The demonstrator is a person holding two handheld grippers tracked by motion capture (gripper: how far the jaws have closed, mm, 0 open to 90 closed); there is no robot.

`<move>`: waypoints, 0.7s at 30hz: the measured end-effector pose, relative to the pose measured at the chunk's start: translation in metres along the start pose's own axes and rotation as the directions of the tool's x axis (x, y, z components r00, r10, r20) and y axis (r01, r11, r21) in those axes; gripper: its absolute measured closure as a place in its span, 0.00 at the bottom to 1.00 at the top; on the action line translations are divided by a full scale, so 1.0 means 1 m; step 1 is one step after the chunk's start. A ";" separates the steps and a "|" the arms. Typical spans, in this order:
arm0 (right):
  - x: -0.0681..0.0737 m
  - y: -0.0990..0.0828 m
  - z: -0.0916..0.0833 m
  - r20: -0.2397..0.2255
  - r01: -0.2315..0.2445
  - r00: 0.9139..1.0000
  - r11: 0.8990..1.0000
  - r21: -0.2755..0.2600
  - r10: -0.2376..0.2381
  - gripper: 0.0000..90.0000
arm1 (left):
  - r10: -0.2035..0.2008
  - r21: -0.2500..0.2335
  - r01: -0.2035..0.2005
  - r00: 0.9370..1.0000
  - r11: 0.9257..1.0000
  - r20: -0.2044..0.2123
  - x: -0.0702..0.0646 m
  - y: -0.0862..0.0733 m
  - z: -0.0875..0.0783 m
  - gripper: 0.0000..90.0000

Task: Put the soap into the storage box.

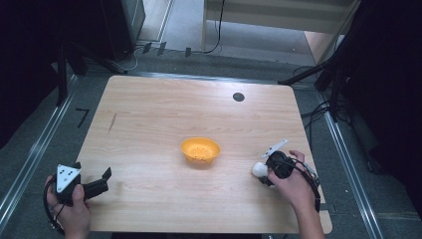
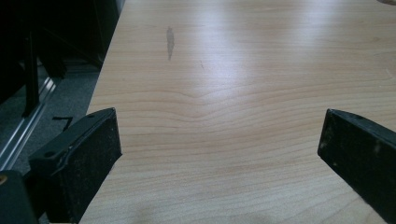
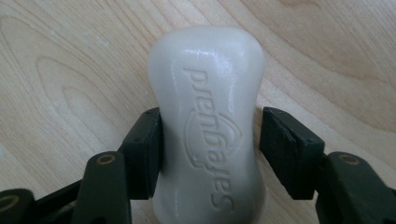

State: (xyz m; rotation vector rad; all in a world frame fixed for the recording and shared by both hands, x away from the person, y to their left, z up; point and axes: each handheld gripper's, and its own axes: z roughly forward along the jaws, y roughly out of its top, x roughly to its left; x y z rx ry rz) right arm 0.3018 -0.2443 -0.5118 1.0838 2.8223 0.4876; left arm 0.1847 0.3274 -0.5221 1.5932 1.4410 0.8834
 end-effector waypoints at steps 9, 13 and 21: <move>0.002 -0.001 0.000 0.009 0.006 1.000 1.000 -0.025 -0.006 0.56 | 0.000 0.000 0.000 1.000 1.000 0.001 0.000 0.000 0.000 0.00; 0.002 -0.004 0.000 0.011 0.000 1.000 0.999 -0.052 0.000 0.56 | 0.001 0.000 -0.001 1.000 1.000 0.001 0.000 0.000 0.000 0.00; 0.002 -0.005 0.000 0.012 0.012 1.000 0.998 -0.060 -0.011 0.56 | 0.001 0.002 -0.001 1.000 1.000 -0.001 0.000 0.000 0.000 0.00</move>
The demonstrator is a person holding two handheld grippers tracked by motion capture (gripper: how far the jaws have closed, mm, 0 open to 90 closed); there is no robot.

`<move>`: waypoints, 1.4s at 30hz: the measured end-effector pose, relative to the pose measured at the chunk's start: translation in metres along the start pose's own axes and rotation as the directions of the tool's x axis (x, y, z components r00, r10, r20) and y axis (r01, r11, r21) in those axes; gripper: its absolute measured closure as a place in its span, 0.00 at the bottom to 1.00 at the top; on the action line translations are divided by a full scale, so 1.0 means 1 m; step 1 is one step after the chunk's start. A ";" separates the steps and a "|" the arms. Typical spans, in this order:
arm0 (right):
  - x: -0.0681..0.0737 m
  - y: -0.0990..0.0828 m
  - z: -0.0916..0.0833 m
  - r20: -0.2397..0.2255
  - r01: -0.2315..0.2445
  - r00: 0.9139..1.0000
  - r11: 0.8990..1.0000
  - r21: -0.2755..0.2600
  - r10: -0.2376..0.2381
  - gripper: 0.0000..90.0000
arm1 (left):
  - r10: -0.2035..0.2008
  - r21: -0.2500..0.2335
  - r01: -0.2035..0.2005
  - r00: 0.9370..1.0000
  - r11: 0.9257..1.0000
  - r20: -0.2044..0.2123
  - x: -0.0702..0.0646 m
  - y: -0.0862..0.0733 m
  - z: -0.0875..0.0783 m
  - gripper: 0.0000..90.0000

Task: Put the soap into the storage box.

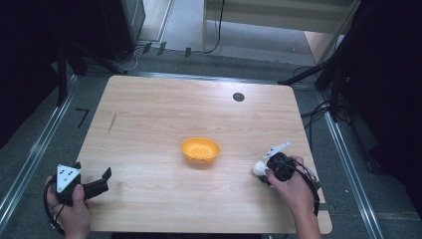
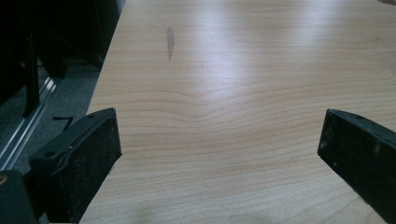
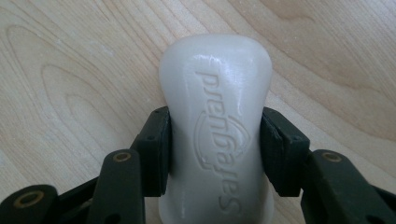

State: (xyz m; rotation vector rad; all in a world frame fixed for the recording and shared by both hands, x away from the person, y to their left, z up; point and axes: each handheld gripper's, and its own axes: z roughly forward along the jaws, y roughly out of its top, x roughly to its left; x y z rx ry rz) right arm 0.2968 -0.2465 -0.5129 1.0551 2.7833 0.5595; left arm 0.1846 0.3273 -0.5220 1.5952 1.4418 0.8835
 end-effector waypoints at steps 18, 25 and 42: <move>-0.002 0.013 -0.011 0.026 0.049 0.998 0.999 0.016 -0.049 0.57 | -0.001 0.000 0.001 1.000 1.000 -0.001 0.000 0.000 0.000 0.00; -0.001 0.027 -0.019 0.031 0.083 0.996 0.997 0.011 -0.083 0.57 | -0.001 0.001 0.001 1.000 1.000 0.001 0.000 0.000 0.000 0.00; 0.004 0.064 -0.021 -0.006 0.176 0.984 0.984 0.002 -0.176 0.57 | -0.001 0.002 0.001 1.000 1.000 0.002 0.000 0.000 0.000 0.00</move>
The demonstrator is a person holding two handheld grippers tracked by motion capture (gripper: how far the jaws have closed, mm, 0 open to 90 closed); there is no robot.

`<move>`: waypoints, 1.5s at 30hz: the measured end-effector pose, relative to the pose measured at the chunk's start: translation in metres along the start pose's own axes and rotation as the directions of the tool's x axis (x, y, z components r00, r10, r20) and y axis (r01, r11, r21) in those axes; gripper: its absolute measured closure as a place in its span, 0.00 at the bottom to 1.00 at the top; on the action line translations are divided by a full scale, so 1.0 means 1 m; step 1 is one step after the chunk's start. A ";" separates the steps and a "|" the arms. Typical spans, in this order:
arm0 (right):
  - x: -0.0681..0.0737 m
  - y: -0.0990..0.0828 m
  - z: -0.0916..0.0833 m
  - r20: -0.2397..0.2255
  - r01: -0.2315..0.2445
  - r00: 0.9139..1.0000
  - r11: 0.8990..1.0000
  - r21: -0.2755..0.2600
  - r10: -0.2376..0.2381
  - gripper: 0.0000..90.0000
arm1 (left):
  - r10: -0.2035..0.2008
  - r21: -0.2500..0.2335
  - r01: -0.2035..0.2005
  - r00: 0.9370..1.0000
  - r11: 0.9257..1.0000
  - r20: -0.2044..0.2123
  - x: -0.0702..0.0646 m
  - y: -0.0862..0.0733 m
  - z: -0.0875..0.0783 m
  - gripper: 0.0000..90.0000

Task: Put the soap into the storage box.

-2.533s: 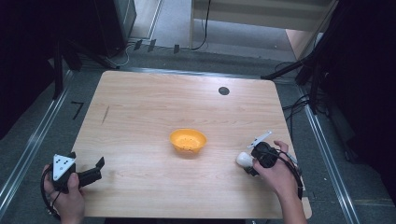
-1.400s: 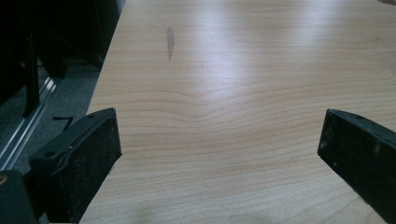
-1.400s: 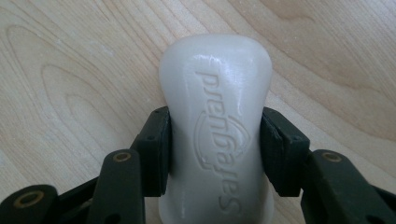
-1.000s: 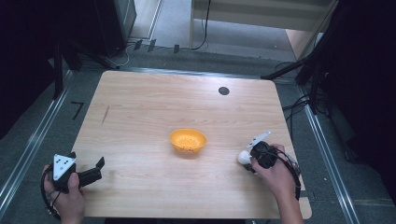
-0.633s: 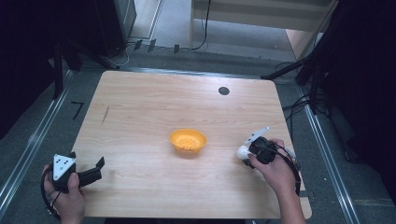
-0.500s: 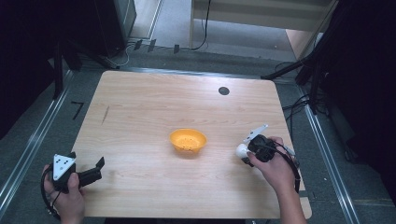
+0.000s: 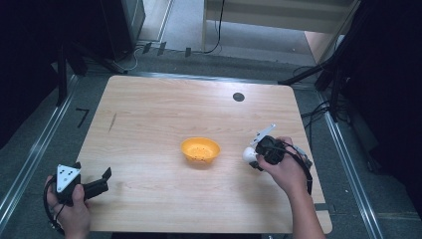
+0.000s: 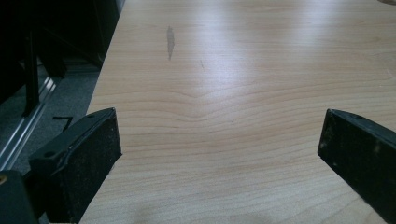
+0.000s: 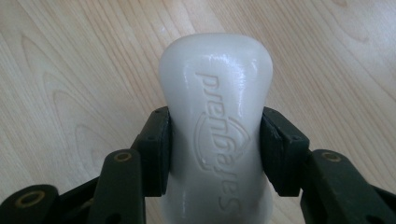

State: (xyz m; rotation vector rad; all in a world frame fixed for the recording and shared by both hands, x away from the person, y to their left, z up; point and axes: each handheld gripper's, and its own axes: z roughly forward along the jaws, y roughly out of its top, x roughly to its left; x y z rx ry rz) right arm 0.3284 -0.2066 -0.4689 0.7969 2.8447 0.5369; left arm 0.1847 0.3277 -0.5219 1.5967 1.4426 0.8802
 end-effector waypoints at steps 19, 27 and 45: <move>0.004 0.038 0.002 -0.021 0.067 0.998 0.998 -0.009 -0.067 0.57 | 0.000 0.000 0.000 1.000 1.000 -0.002 0.000 0.000 0.000 0.00; 0.009 0.055 0.003 -0.033 0.110 0.993 0.994 -0.012 -0.110 0.57 | -0.003 -0.001 0.003 1.000 1.000 -0.001 0.000 0.000 0.000 0.00; 0.026 0.093 0.006 -0.055 0.204 0.977 0.979 -0.024 -0.205 0.57 | -0.005 -0.004 0.005 1.000 1.000 -0.001 0.000 0.000 0.000 0.00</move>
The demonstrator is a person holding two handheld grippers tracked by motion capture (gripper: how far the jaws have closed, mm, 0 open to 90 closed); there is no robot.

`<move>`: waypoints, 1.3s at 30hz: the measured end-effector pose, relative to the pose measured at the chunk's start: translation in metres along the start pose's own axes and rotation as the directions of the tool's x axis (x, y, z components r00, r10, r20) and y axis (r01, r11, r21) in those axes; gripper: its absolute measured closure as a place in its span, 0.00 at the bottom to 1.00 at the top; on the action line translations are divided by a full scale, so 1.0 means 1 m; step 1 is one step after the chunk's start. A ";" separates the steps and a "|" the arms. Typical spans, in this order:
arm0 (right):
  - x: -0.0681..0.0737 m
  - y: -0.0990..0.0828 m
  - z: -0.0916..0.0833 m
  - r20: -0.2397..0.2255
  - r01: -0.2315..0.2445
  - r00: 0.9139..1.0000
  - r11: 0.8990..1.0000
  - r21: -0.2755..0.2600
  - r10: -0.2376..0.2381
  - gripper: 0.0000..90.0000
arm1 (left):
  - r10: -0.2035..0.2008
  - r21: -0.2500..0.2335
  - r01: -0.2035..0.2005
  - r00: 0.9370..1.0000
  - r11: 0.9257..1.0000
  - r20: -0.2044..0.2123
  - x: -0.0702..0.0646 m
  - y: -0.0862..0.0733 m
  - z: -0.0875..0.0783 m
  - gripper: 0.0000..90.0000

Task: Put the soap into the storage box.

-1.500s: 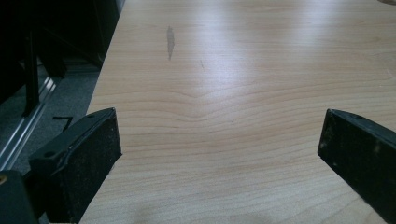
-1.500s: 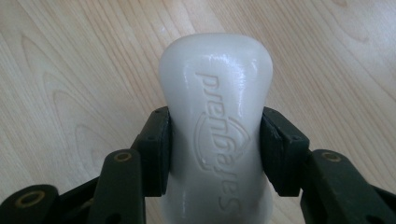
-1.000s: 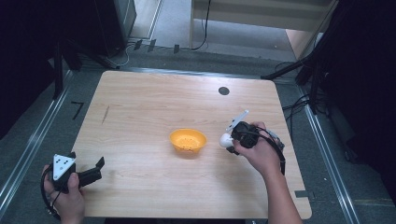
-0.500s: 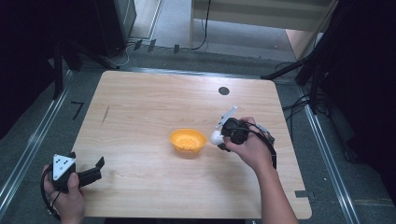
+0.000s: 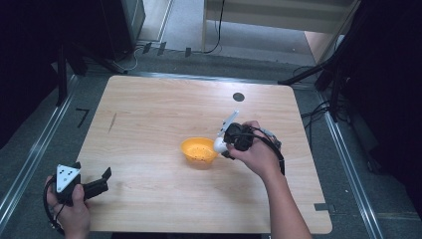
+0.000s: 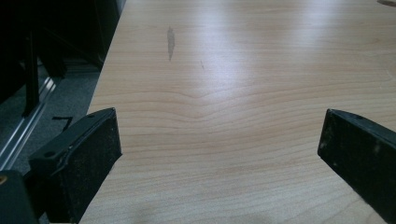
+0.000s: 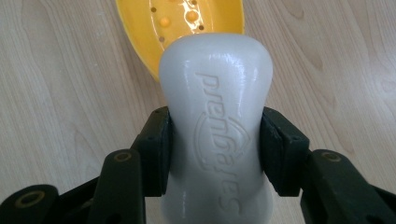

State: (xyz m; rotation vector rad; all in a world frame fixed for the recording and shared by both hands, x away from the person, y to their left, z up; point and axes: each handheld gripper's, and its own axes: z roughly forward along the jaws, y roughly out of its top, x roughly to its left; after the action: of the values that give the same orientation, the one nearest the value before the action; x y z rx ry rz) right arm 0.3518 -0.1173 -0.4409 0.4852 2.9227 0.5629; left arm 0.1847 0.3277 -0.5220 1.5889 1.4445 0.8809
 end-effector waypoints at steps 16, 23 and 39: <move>0.005 0.034 0.009 -0.021 0.060 0.998 0.998 -0.012 -0.060 0.57 | -0.003 -0.001 0.003 1.000 1.000 0.003 0.000 0.000 0.000 0.00; 0.007 0.046 0.014 -0.028 0.086 0.996 0.996 -0.011 -0.086 0.57 | -0.002 -0.001 0.002 1.000 1.000 0.003 0.000 0.000 0.000 0.00; 0.012 0.065 0.031 -0.054 0.141 0.989 0.990 0.010 -0.141 0.57 | -0.001 -0.002 0.001 1.000 1.000 0.003 0.000 0.000 0.000 0.00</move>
State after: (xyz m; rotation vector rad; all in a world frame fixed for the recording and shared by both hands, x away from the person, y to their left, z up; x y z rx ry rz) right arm 0.3645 -0.0455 -0.4454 0.2656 2.9822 0.5448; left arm 0.1847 0.3279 -0.5221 1.5875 1.4423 0.8789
